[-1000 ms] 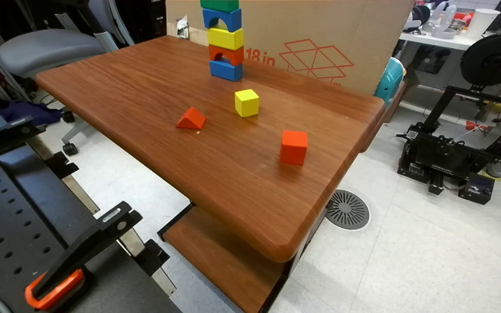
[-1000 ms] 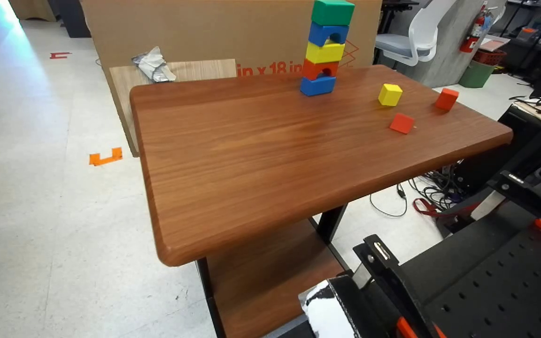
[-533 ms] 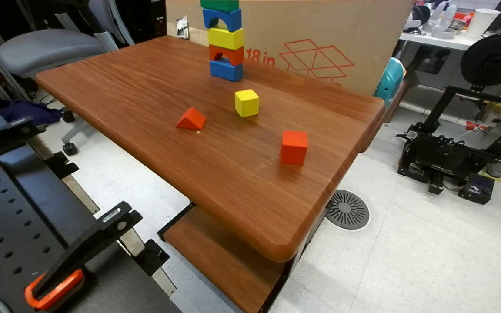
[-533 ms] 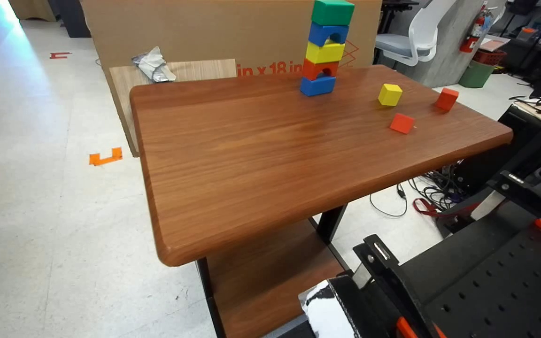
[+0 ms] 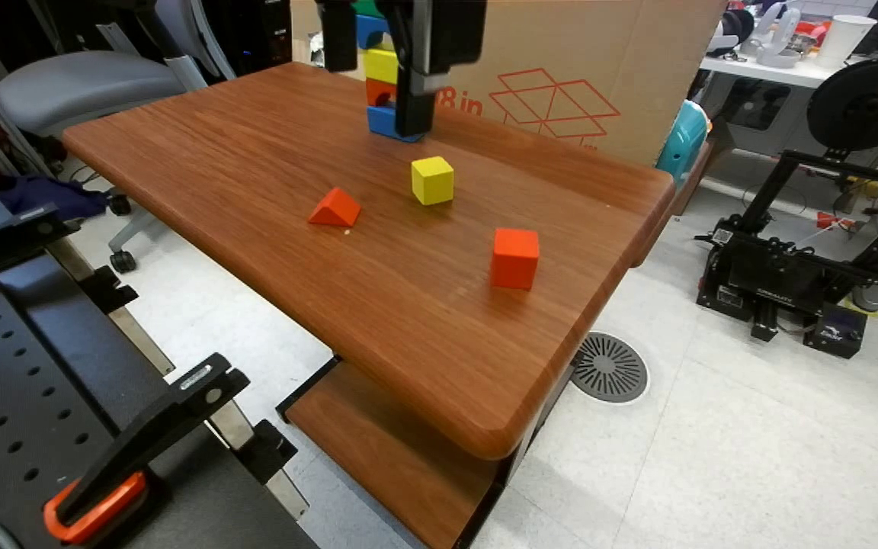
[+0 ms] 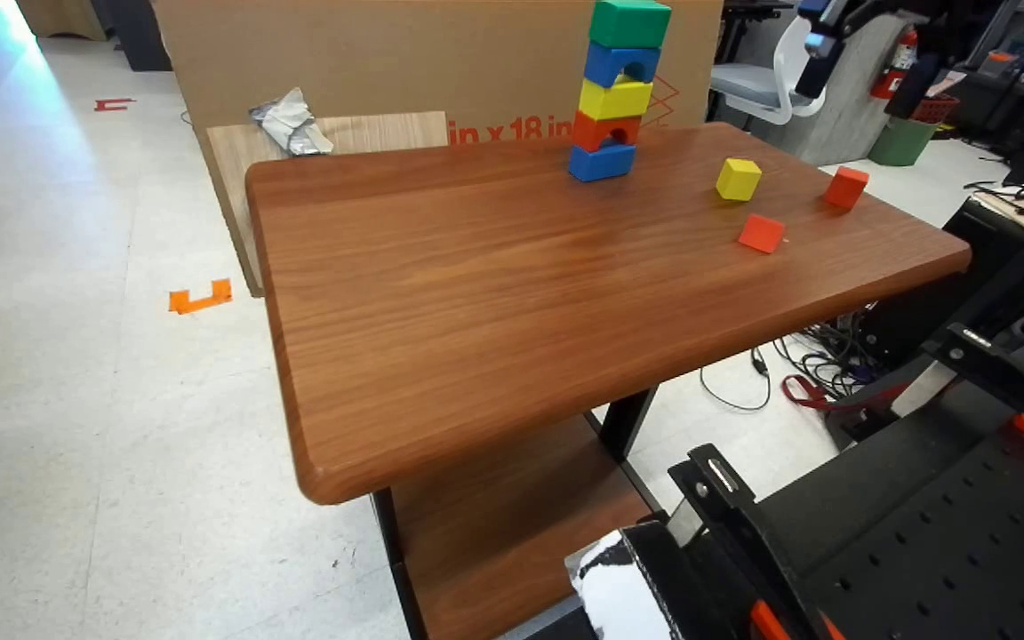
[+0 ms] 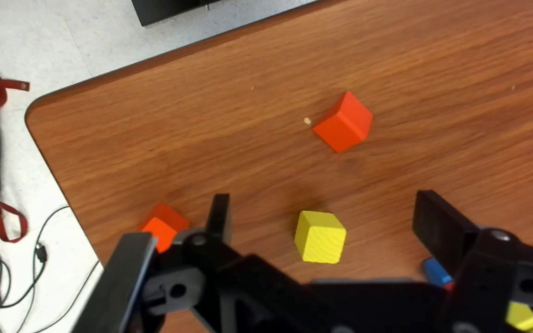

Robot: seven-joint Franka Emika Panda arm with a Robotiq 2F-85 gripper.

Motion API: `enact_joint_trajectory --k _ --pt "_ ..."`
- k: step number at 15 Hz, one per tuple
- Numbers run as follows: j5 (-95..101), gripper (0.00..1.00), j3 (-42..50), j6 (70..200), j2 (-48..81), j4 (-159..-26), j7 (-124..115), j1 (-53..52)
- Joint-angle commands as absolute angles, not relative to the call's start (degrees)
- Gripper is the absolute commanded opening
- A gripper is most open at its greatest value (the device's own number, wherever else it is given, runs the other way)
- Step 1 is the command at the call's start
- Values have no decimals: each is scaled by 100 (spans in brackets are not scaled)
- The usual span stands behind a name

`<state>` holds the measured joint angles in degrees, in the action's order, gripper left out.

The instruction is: Put the yellow block on the green block

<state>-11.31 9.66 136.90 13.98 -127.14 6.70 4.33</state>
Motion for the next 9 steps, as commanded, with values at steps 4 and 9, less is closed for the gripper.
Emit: enact_joint_trajectory --k 4,9 --pt "-1061 100 791 14160 2206 -12097 -44 566" --pt "-903 100 732 14566 2530 -11919 -479 445"
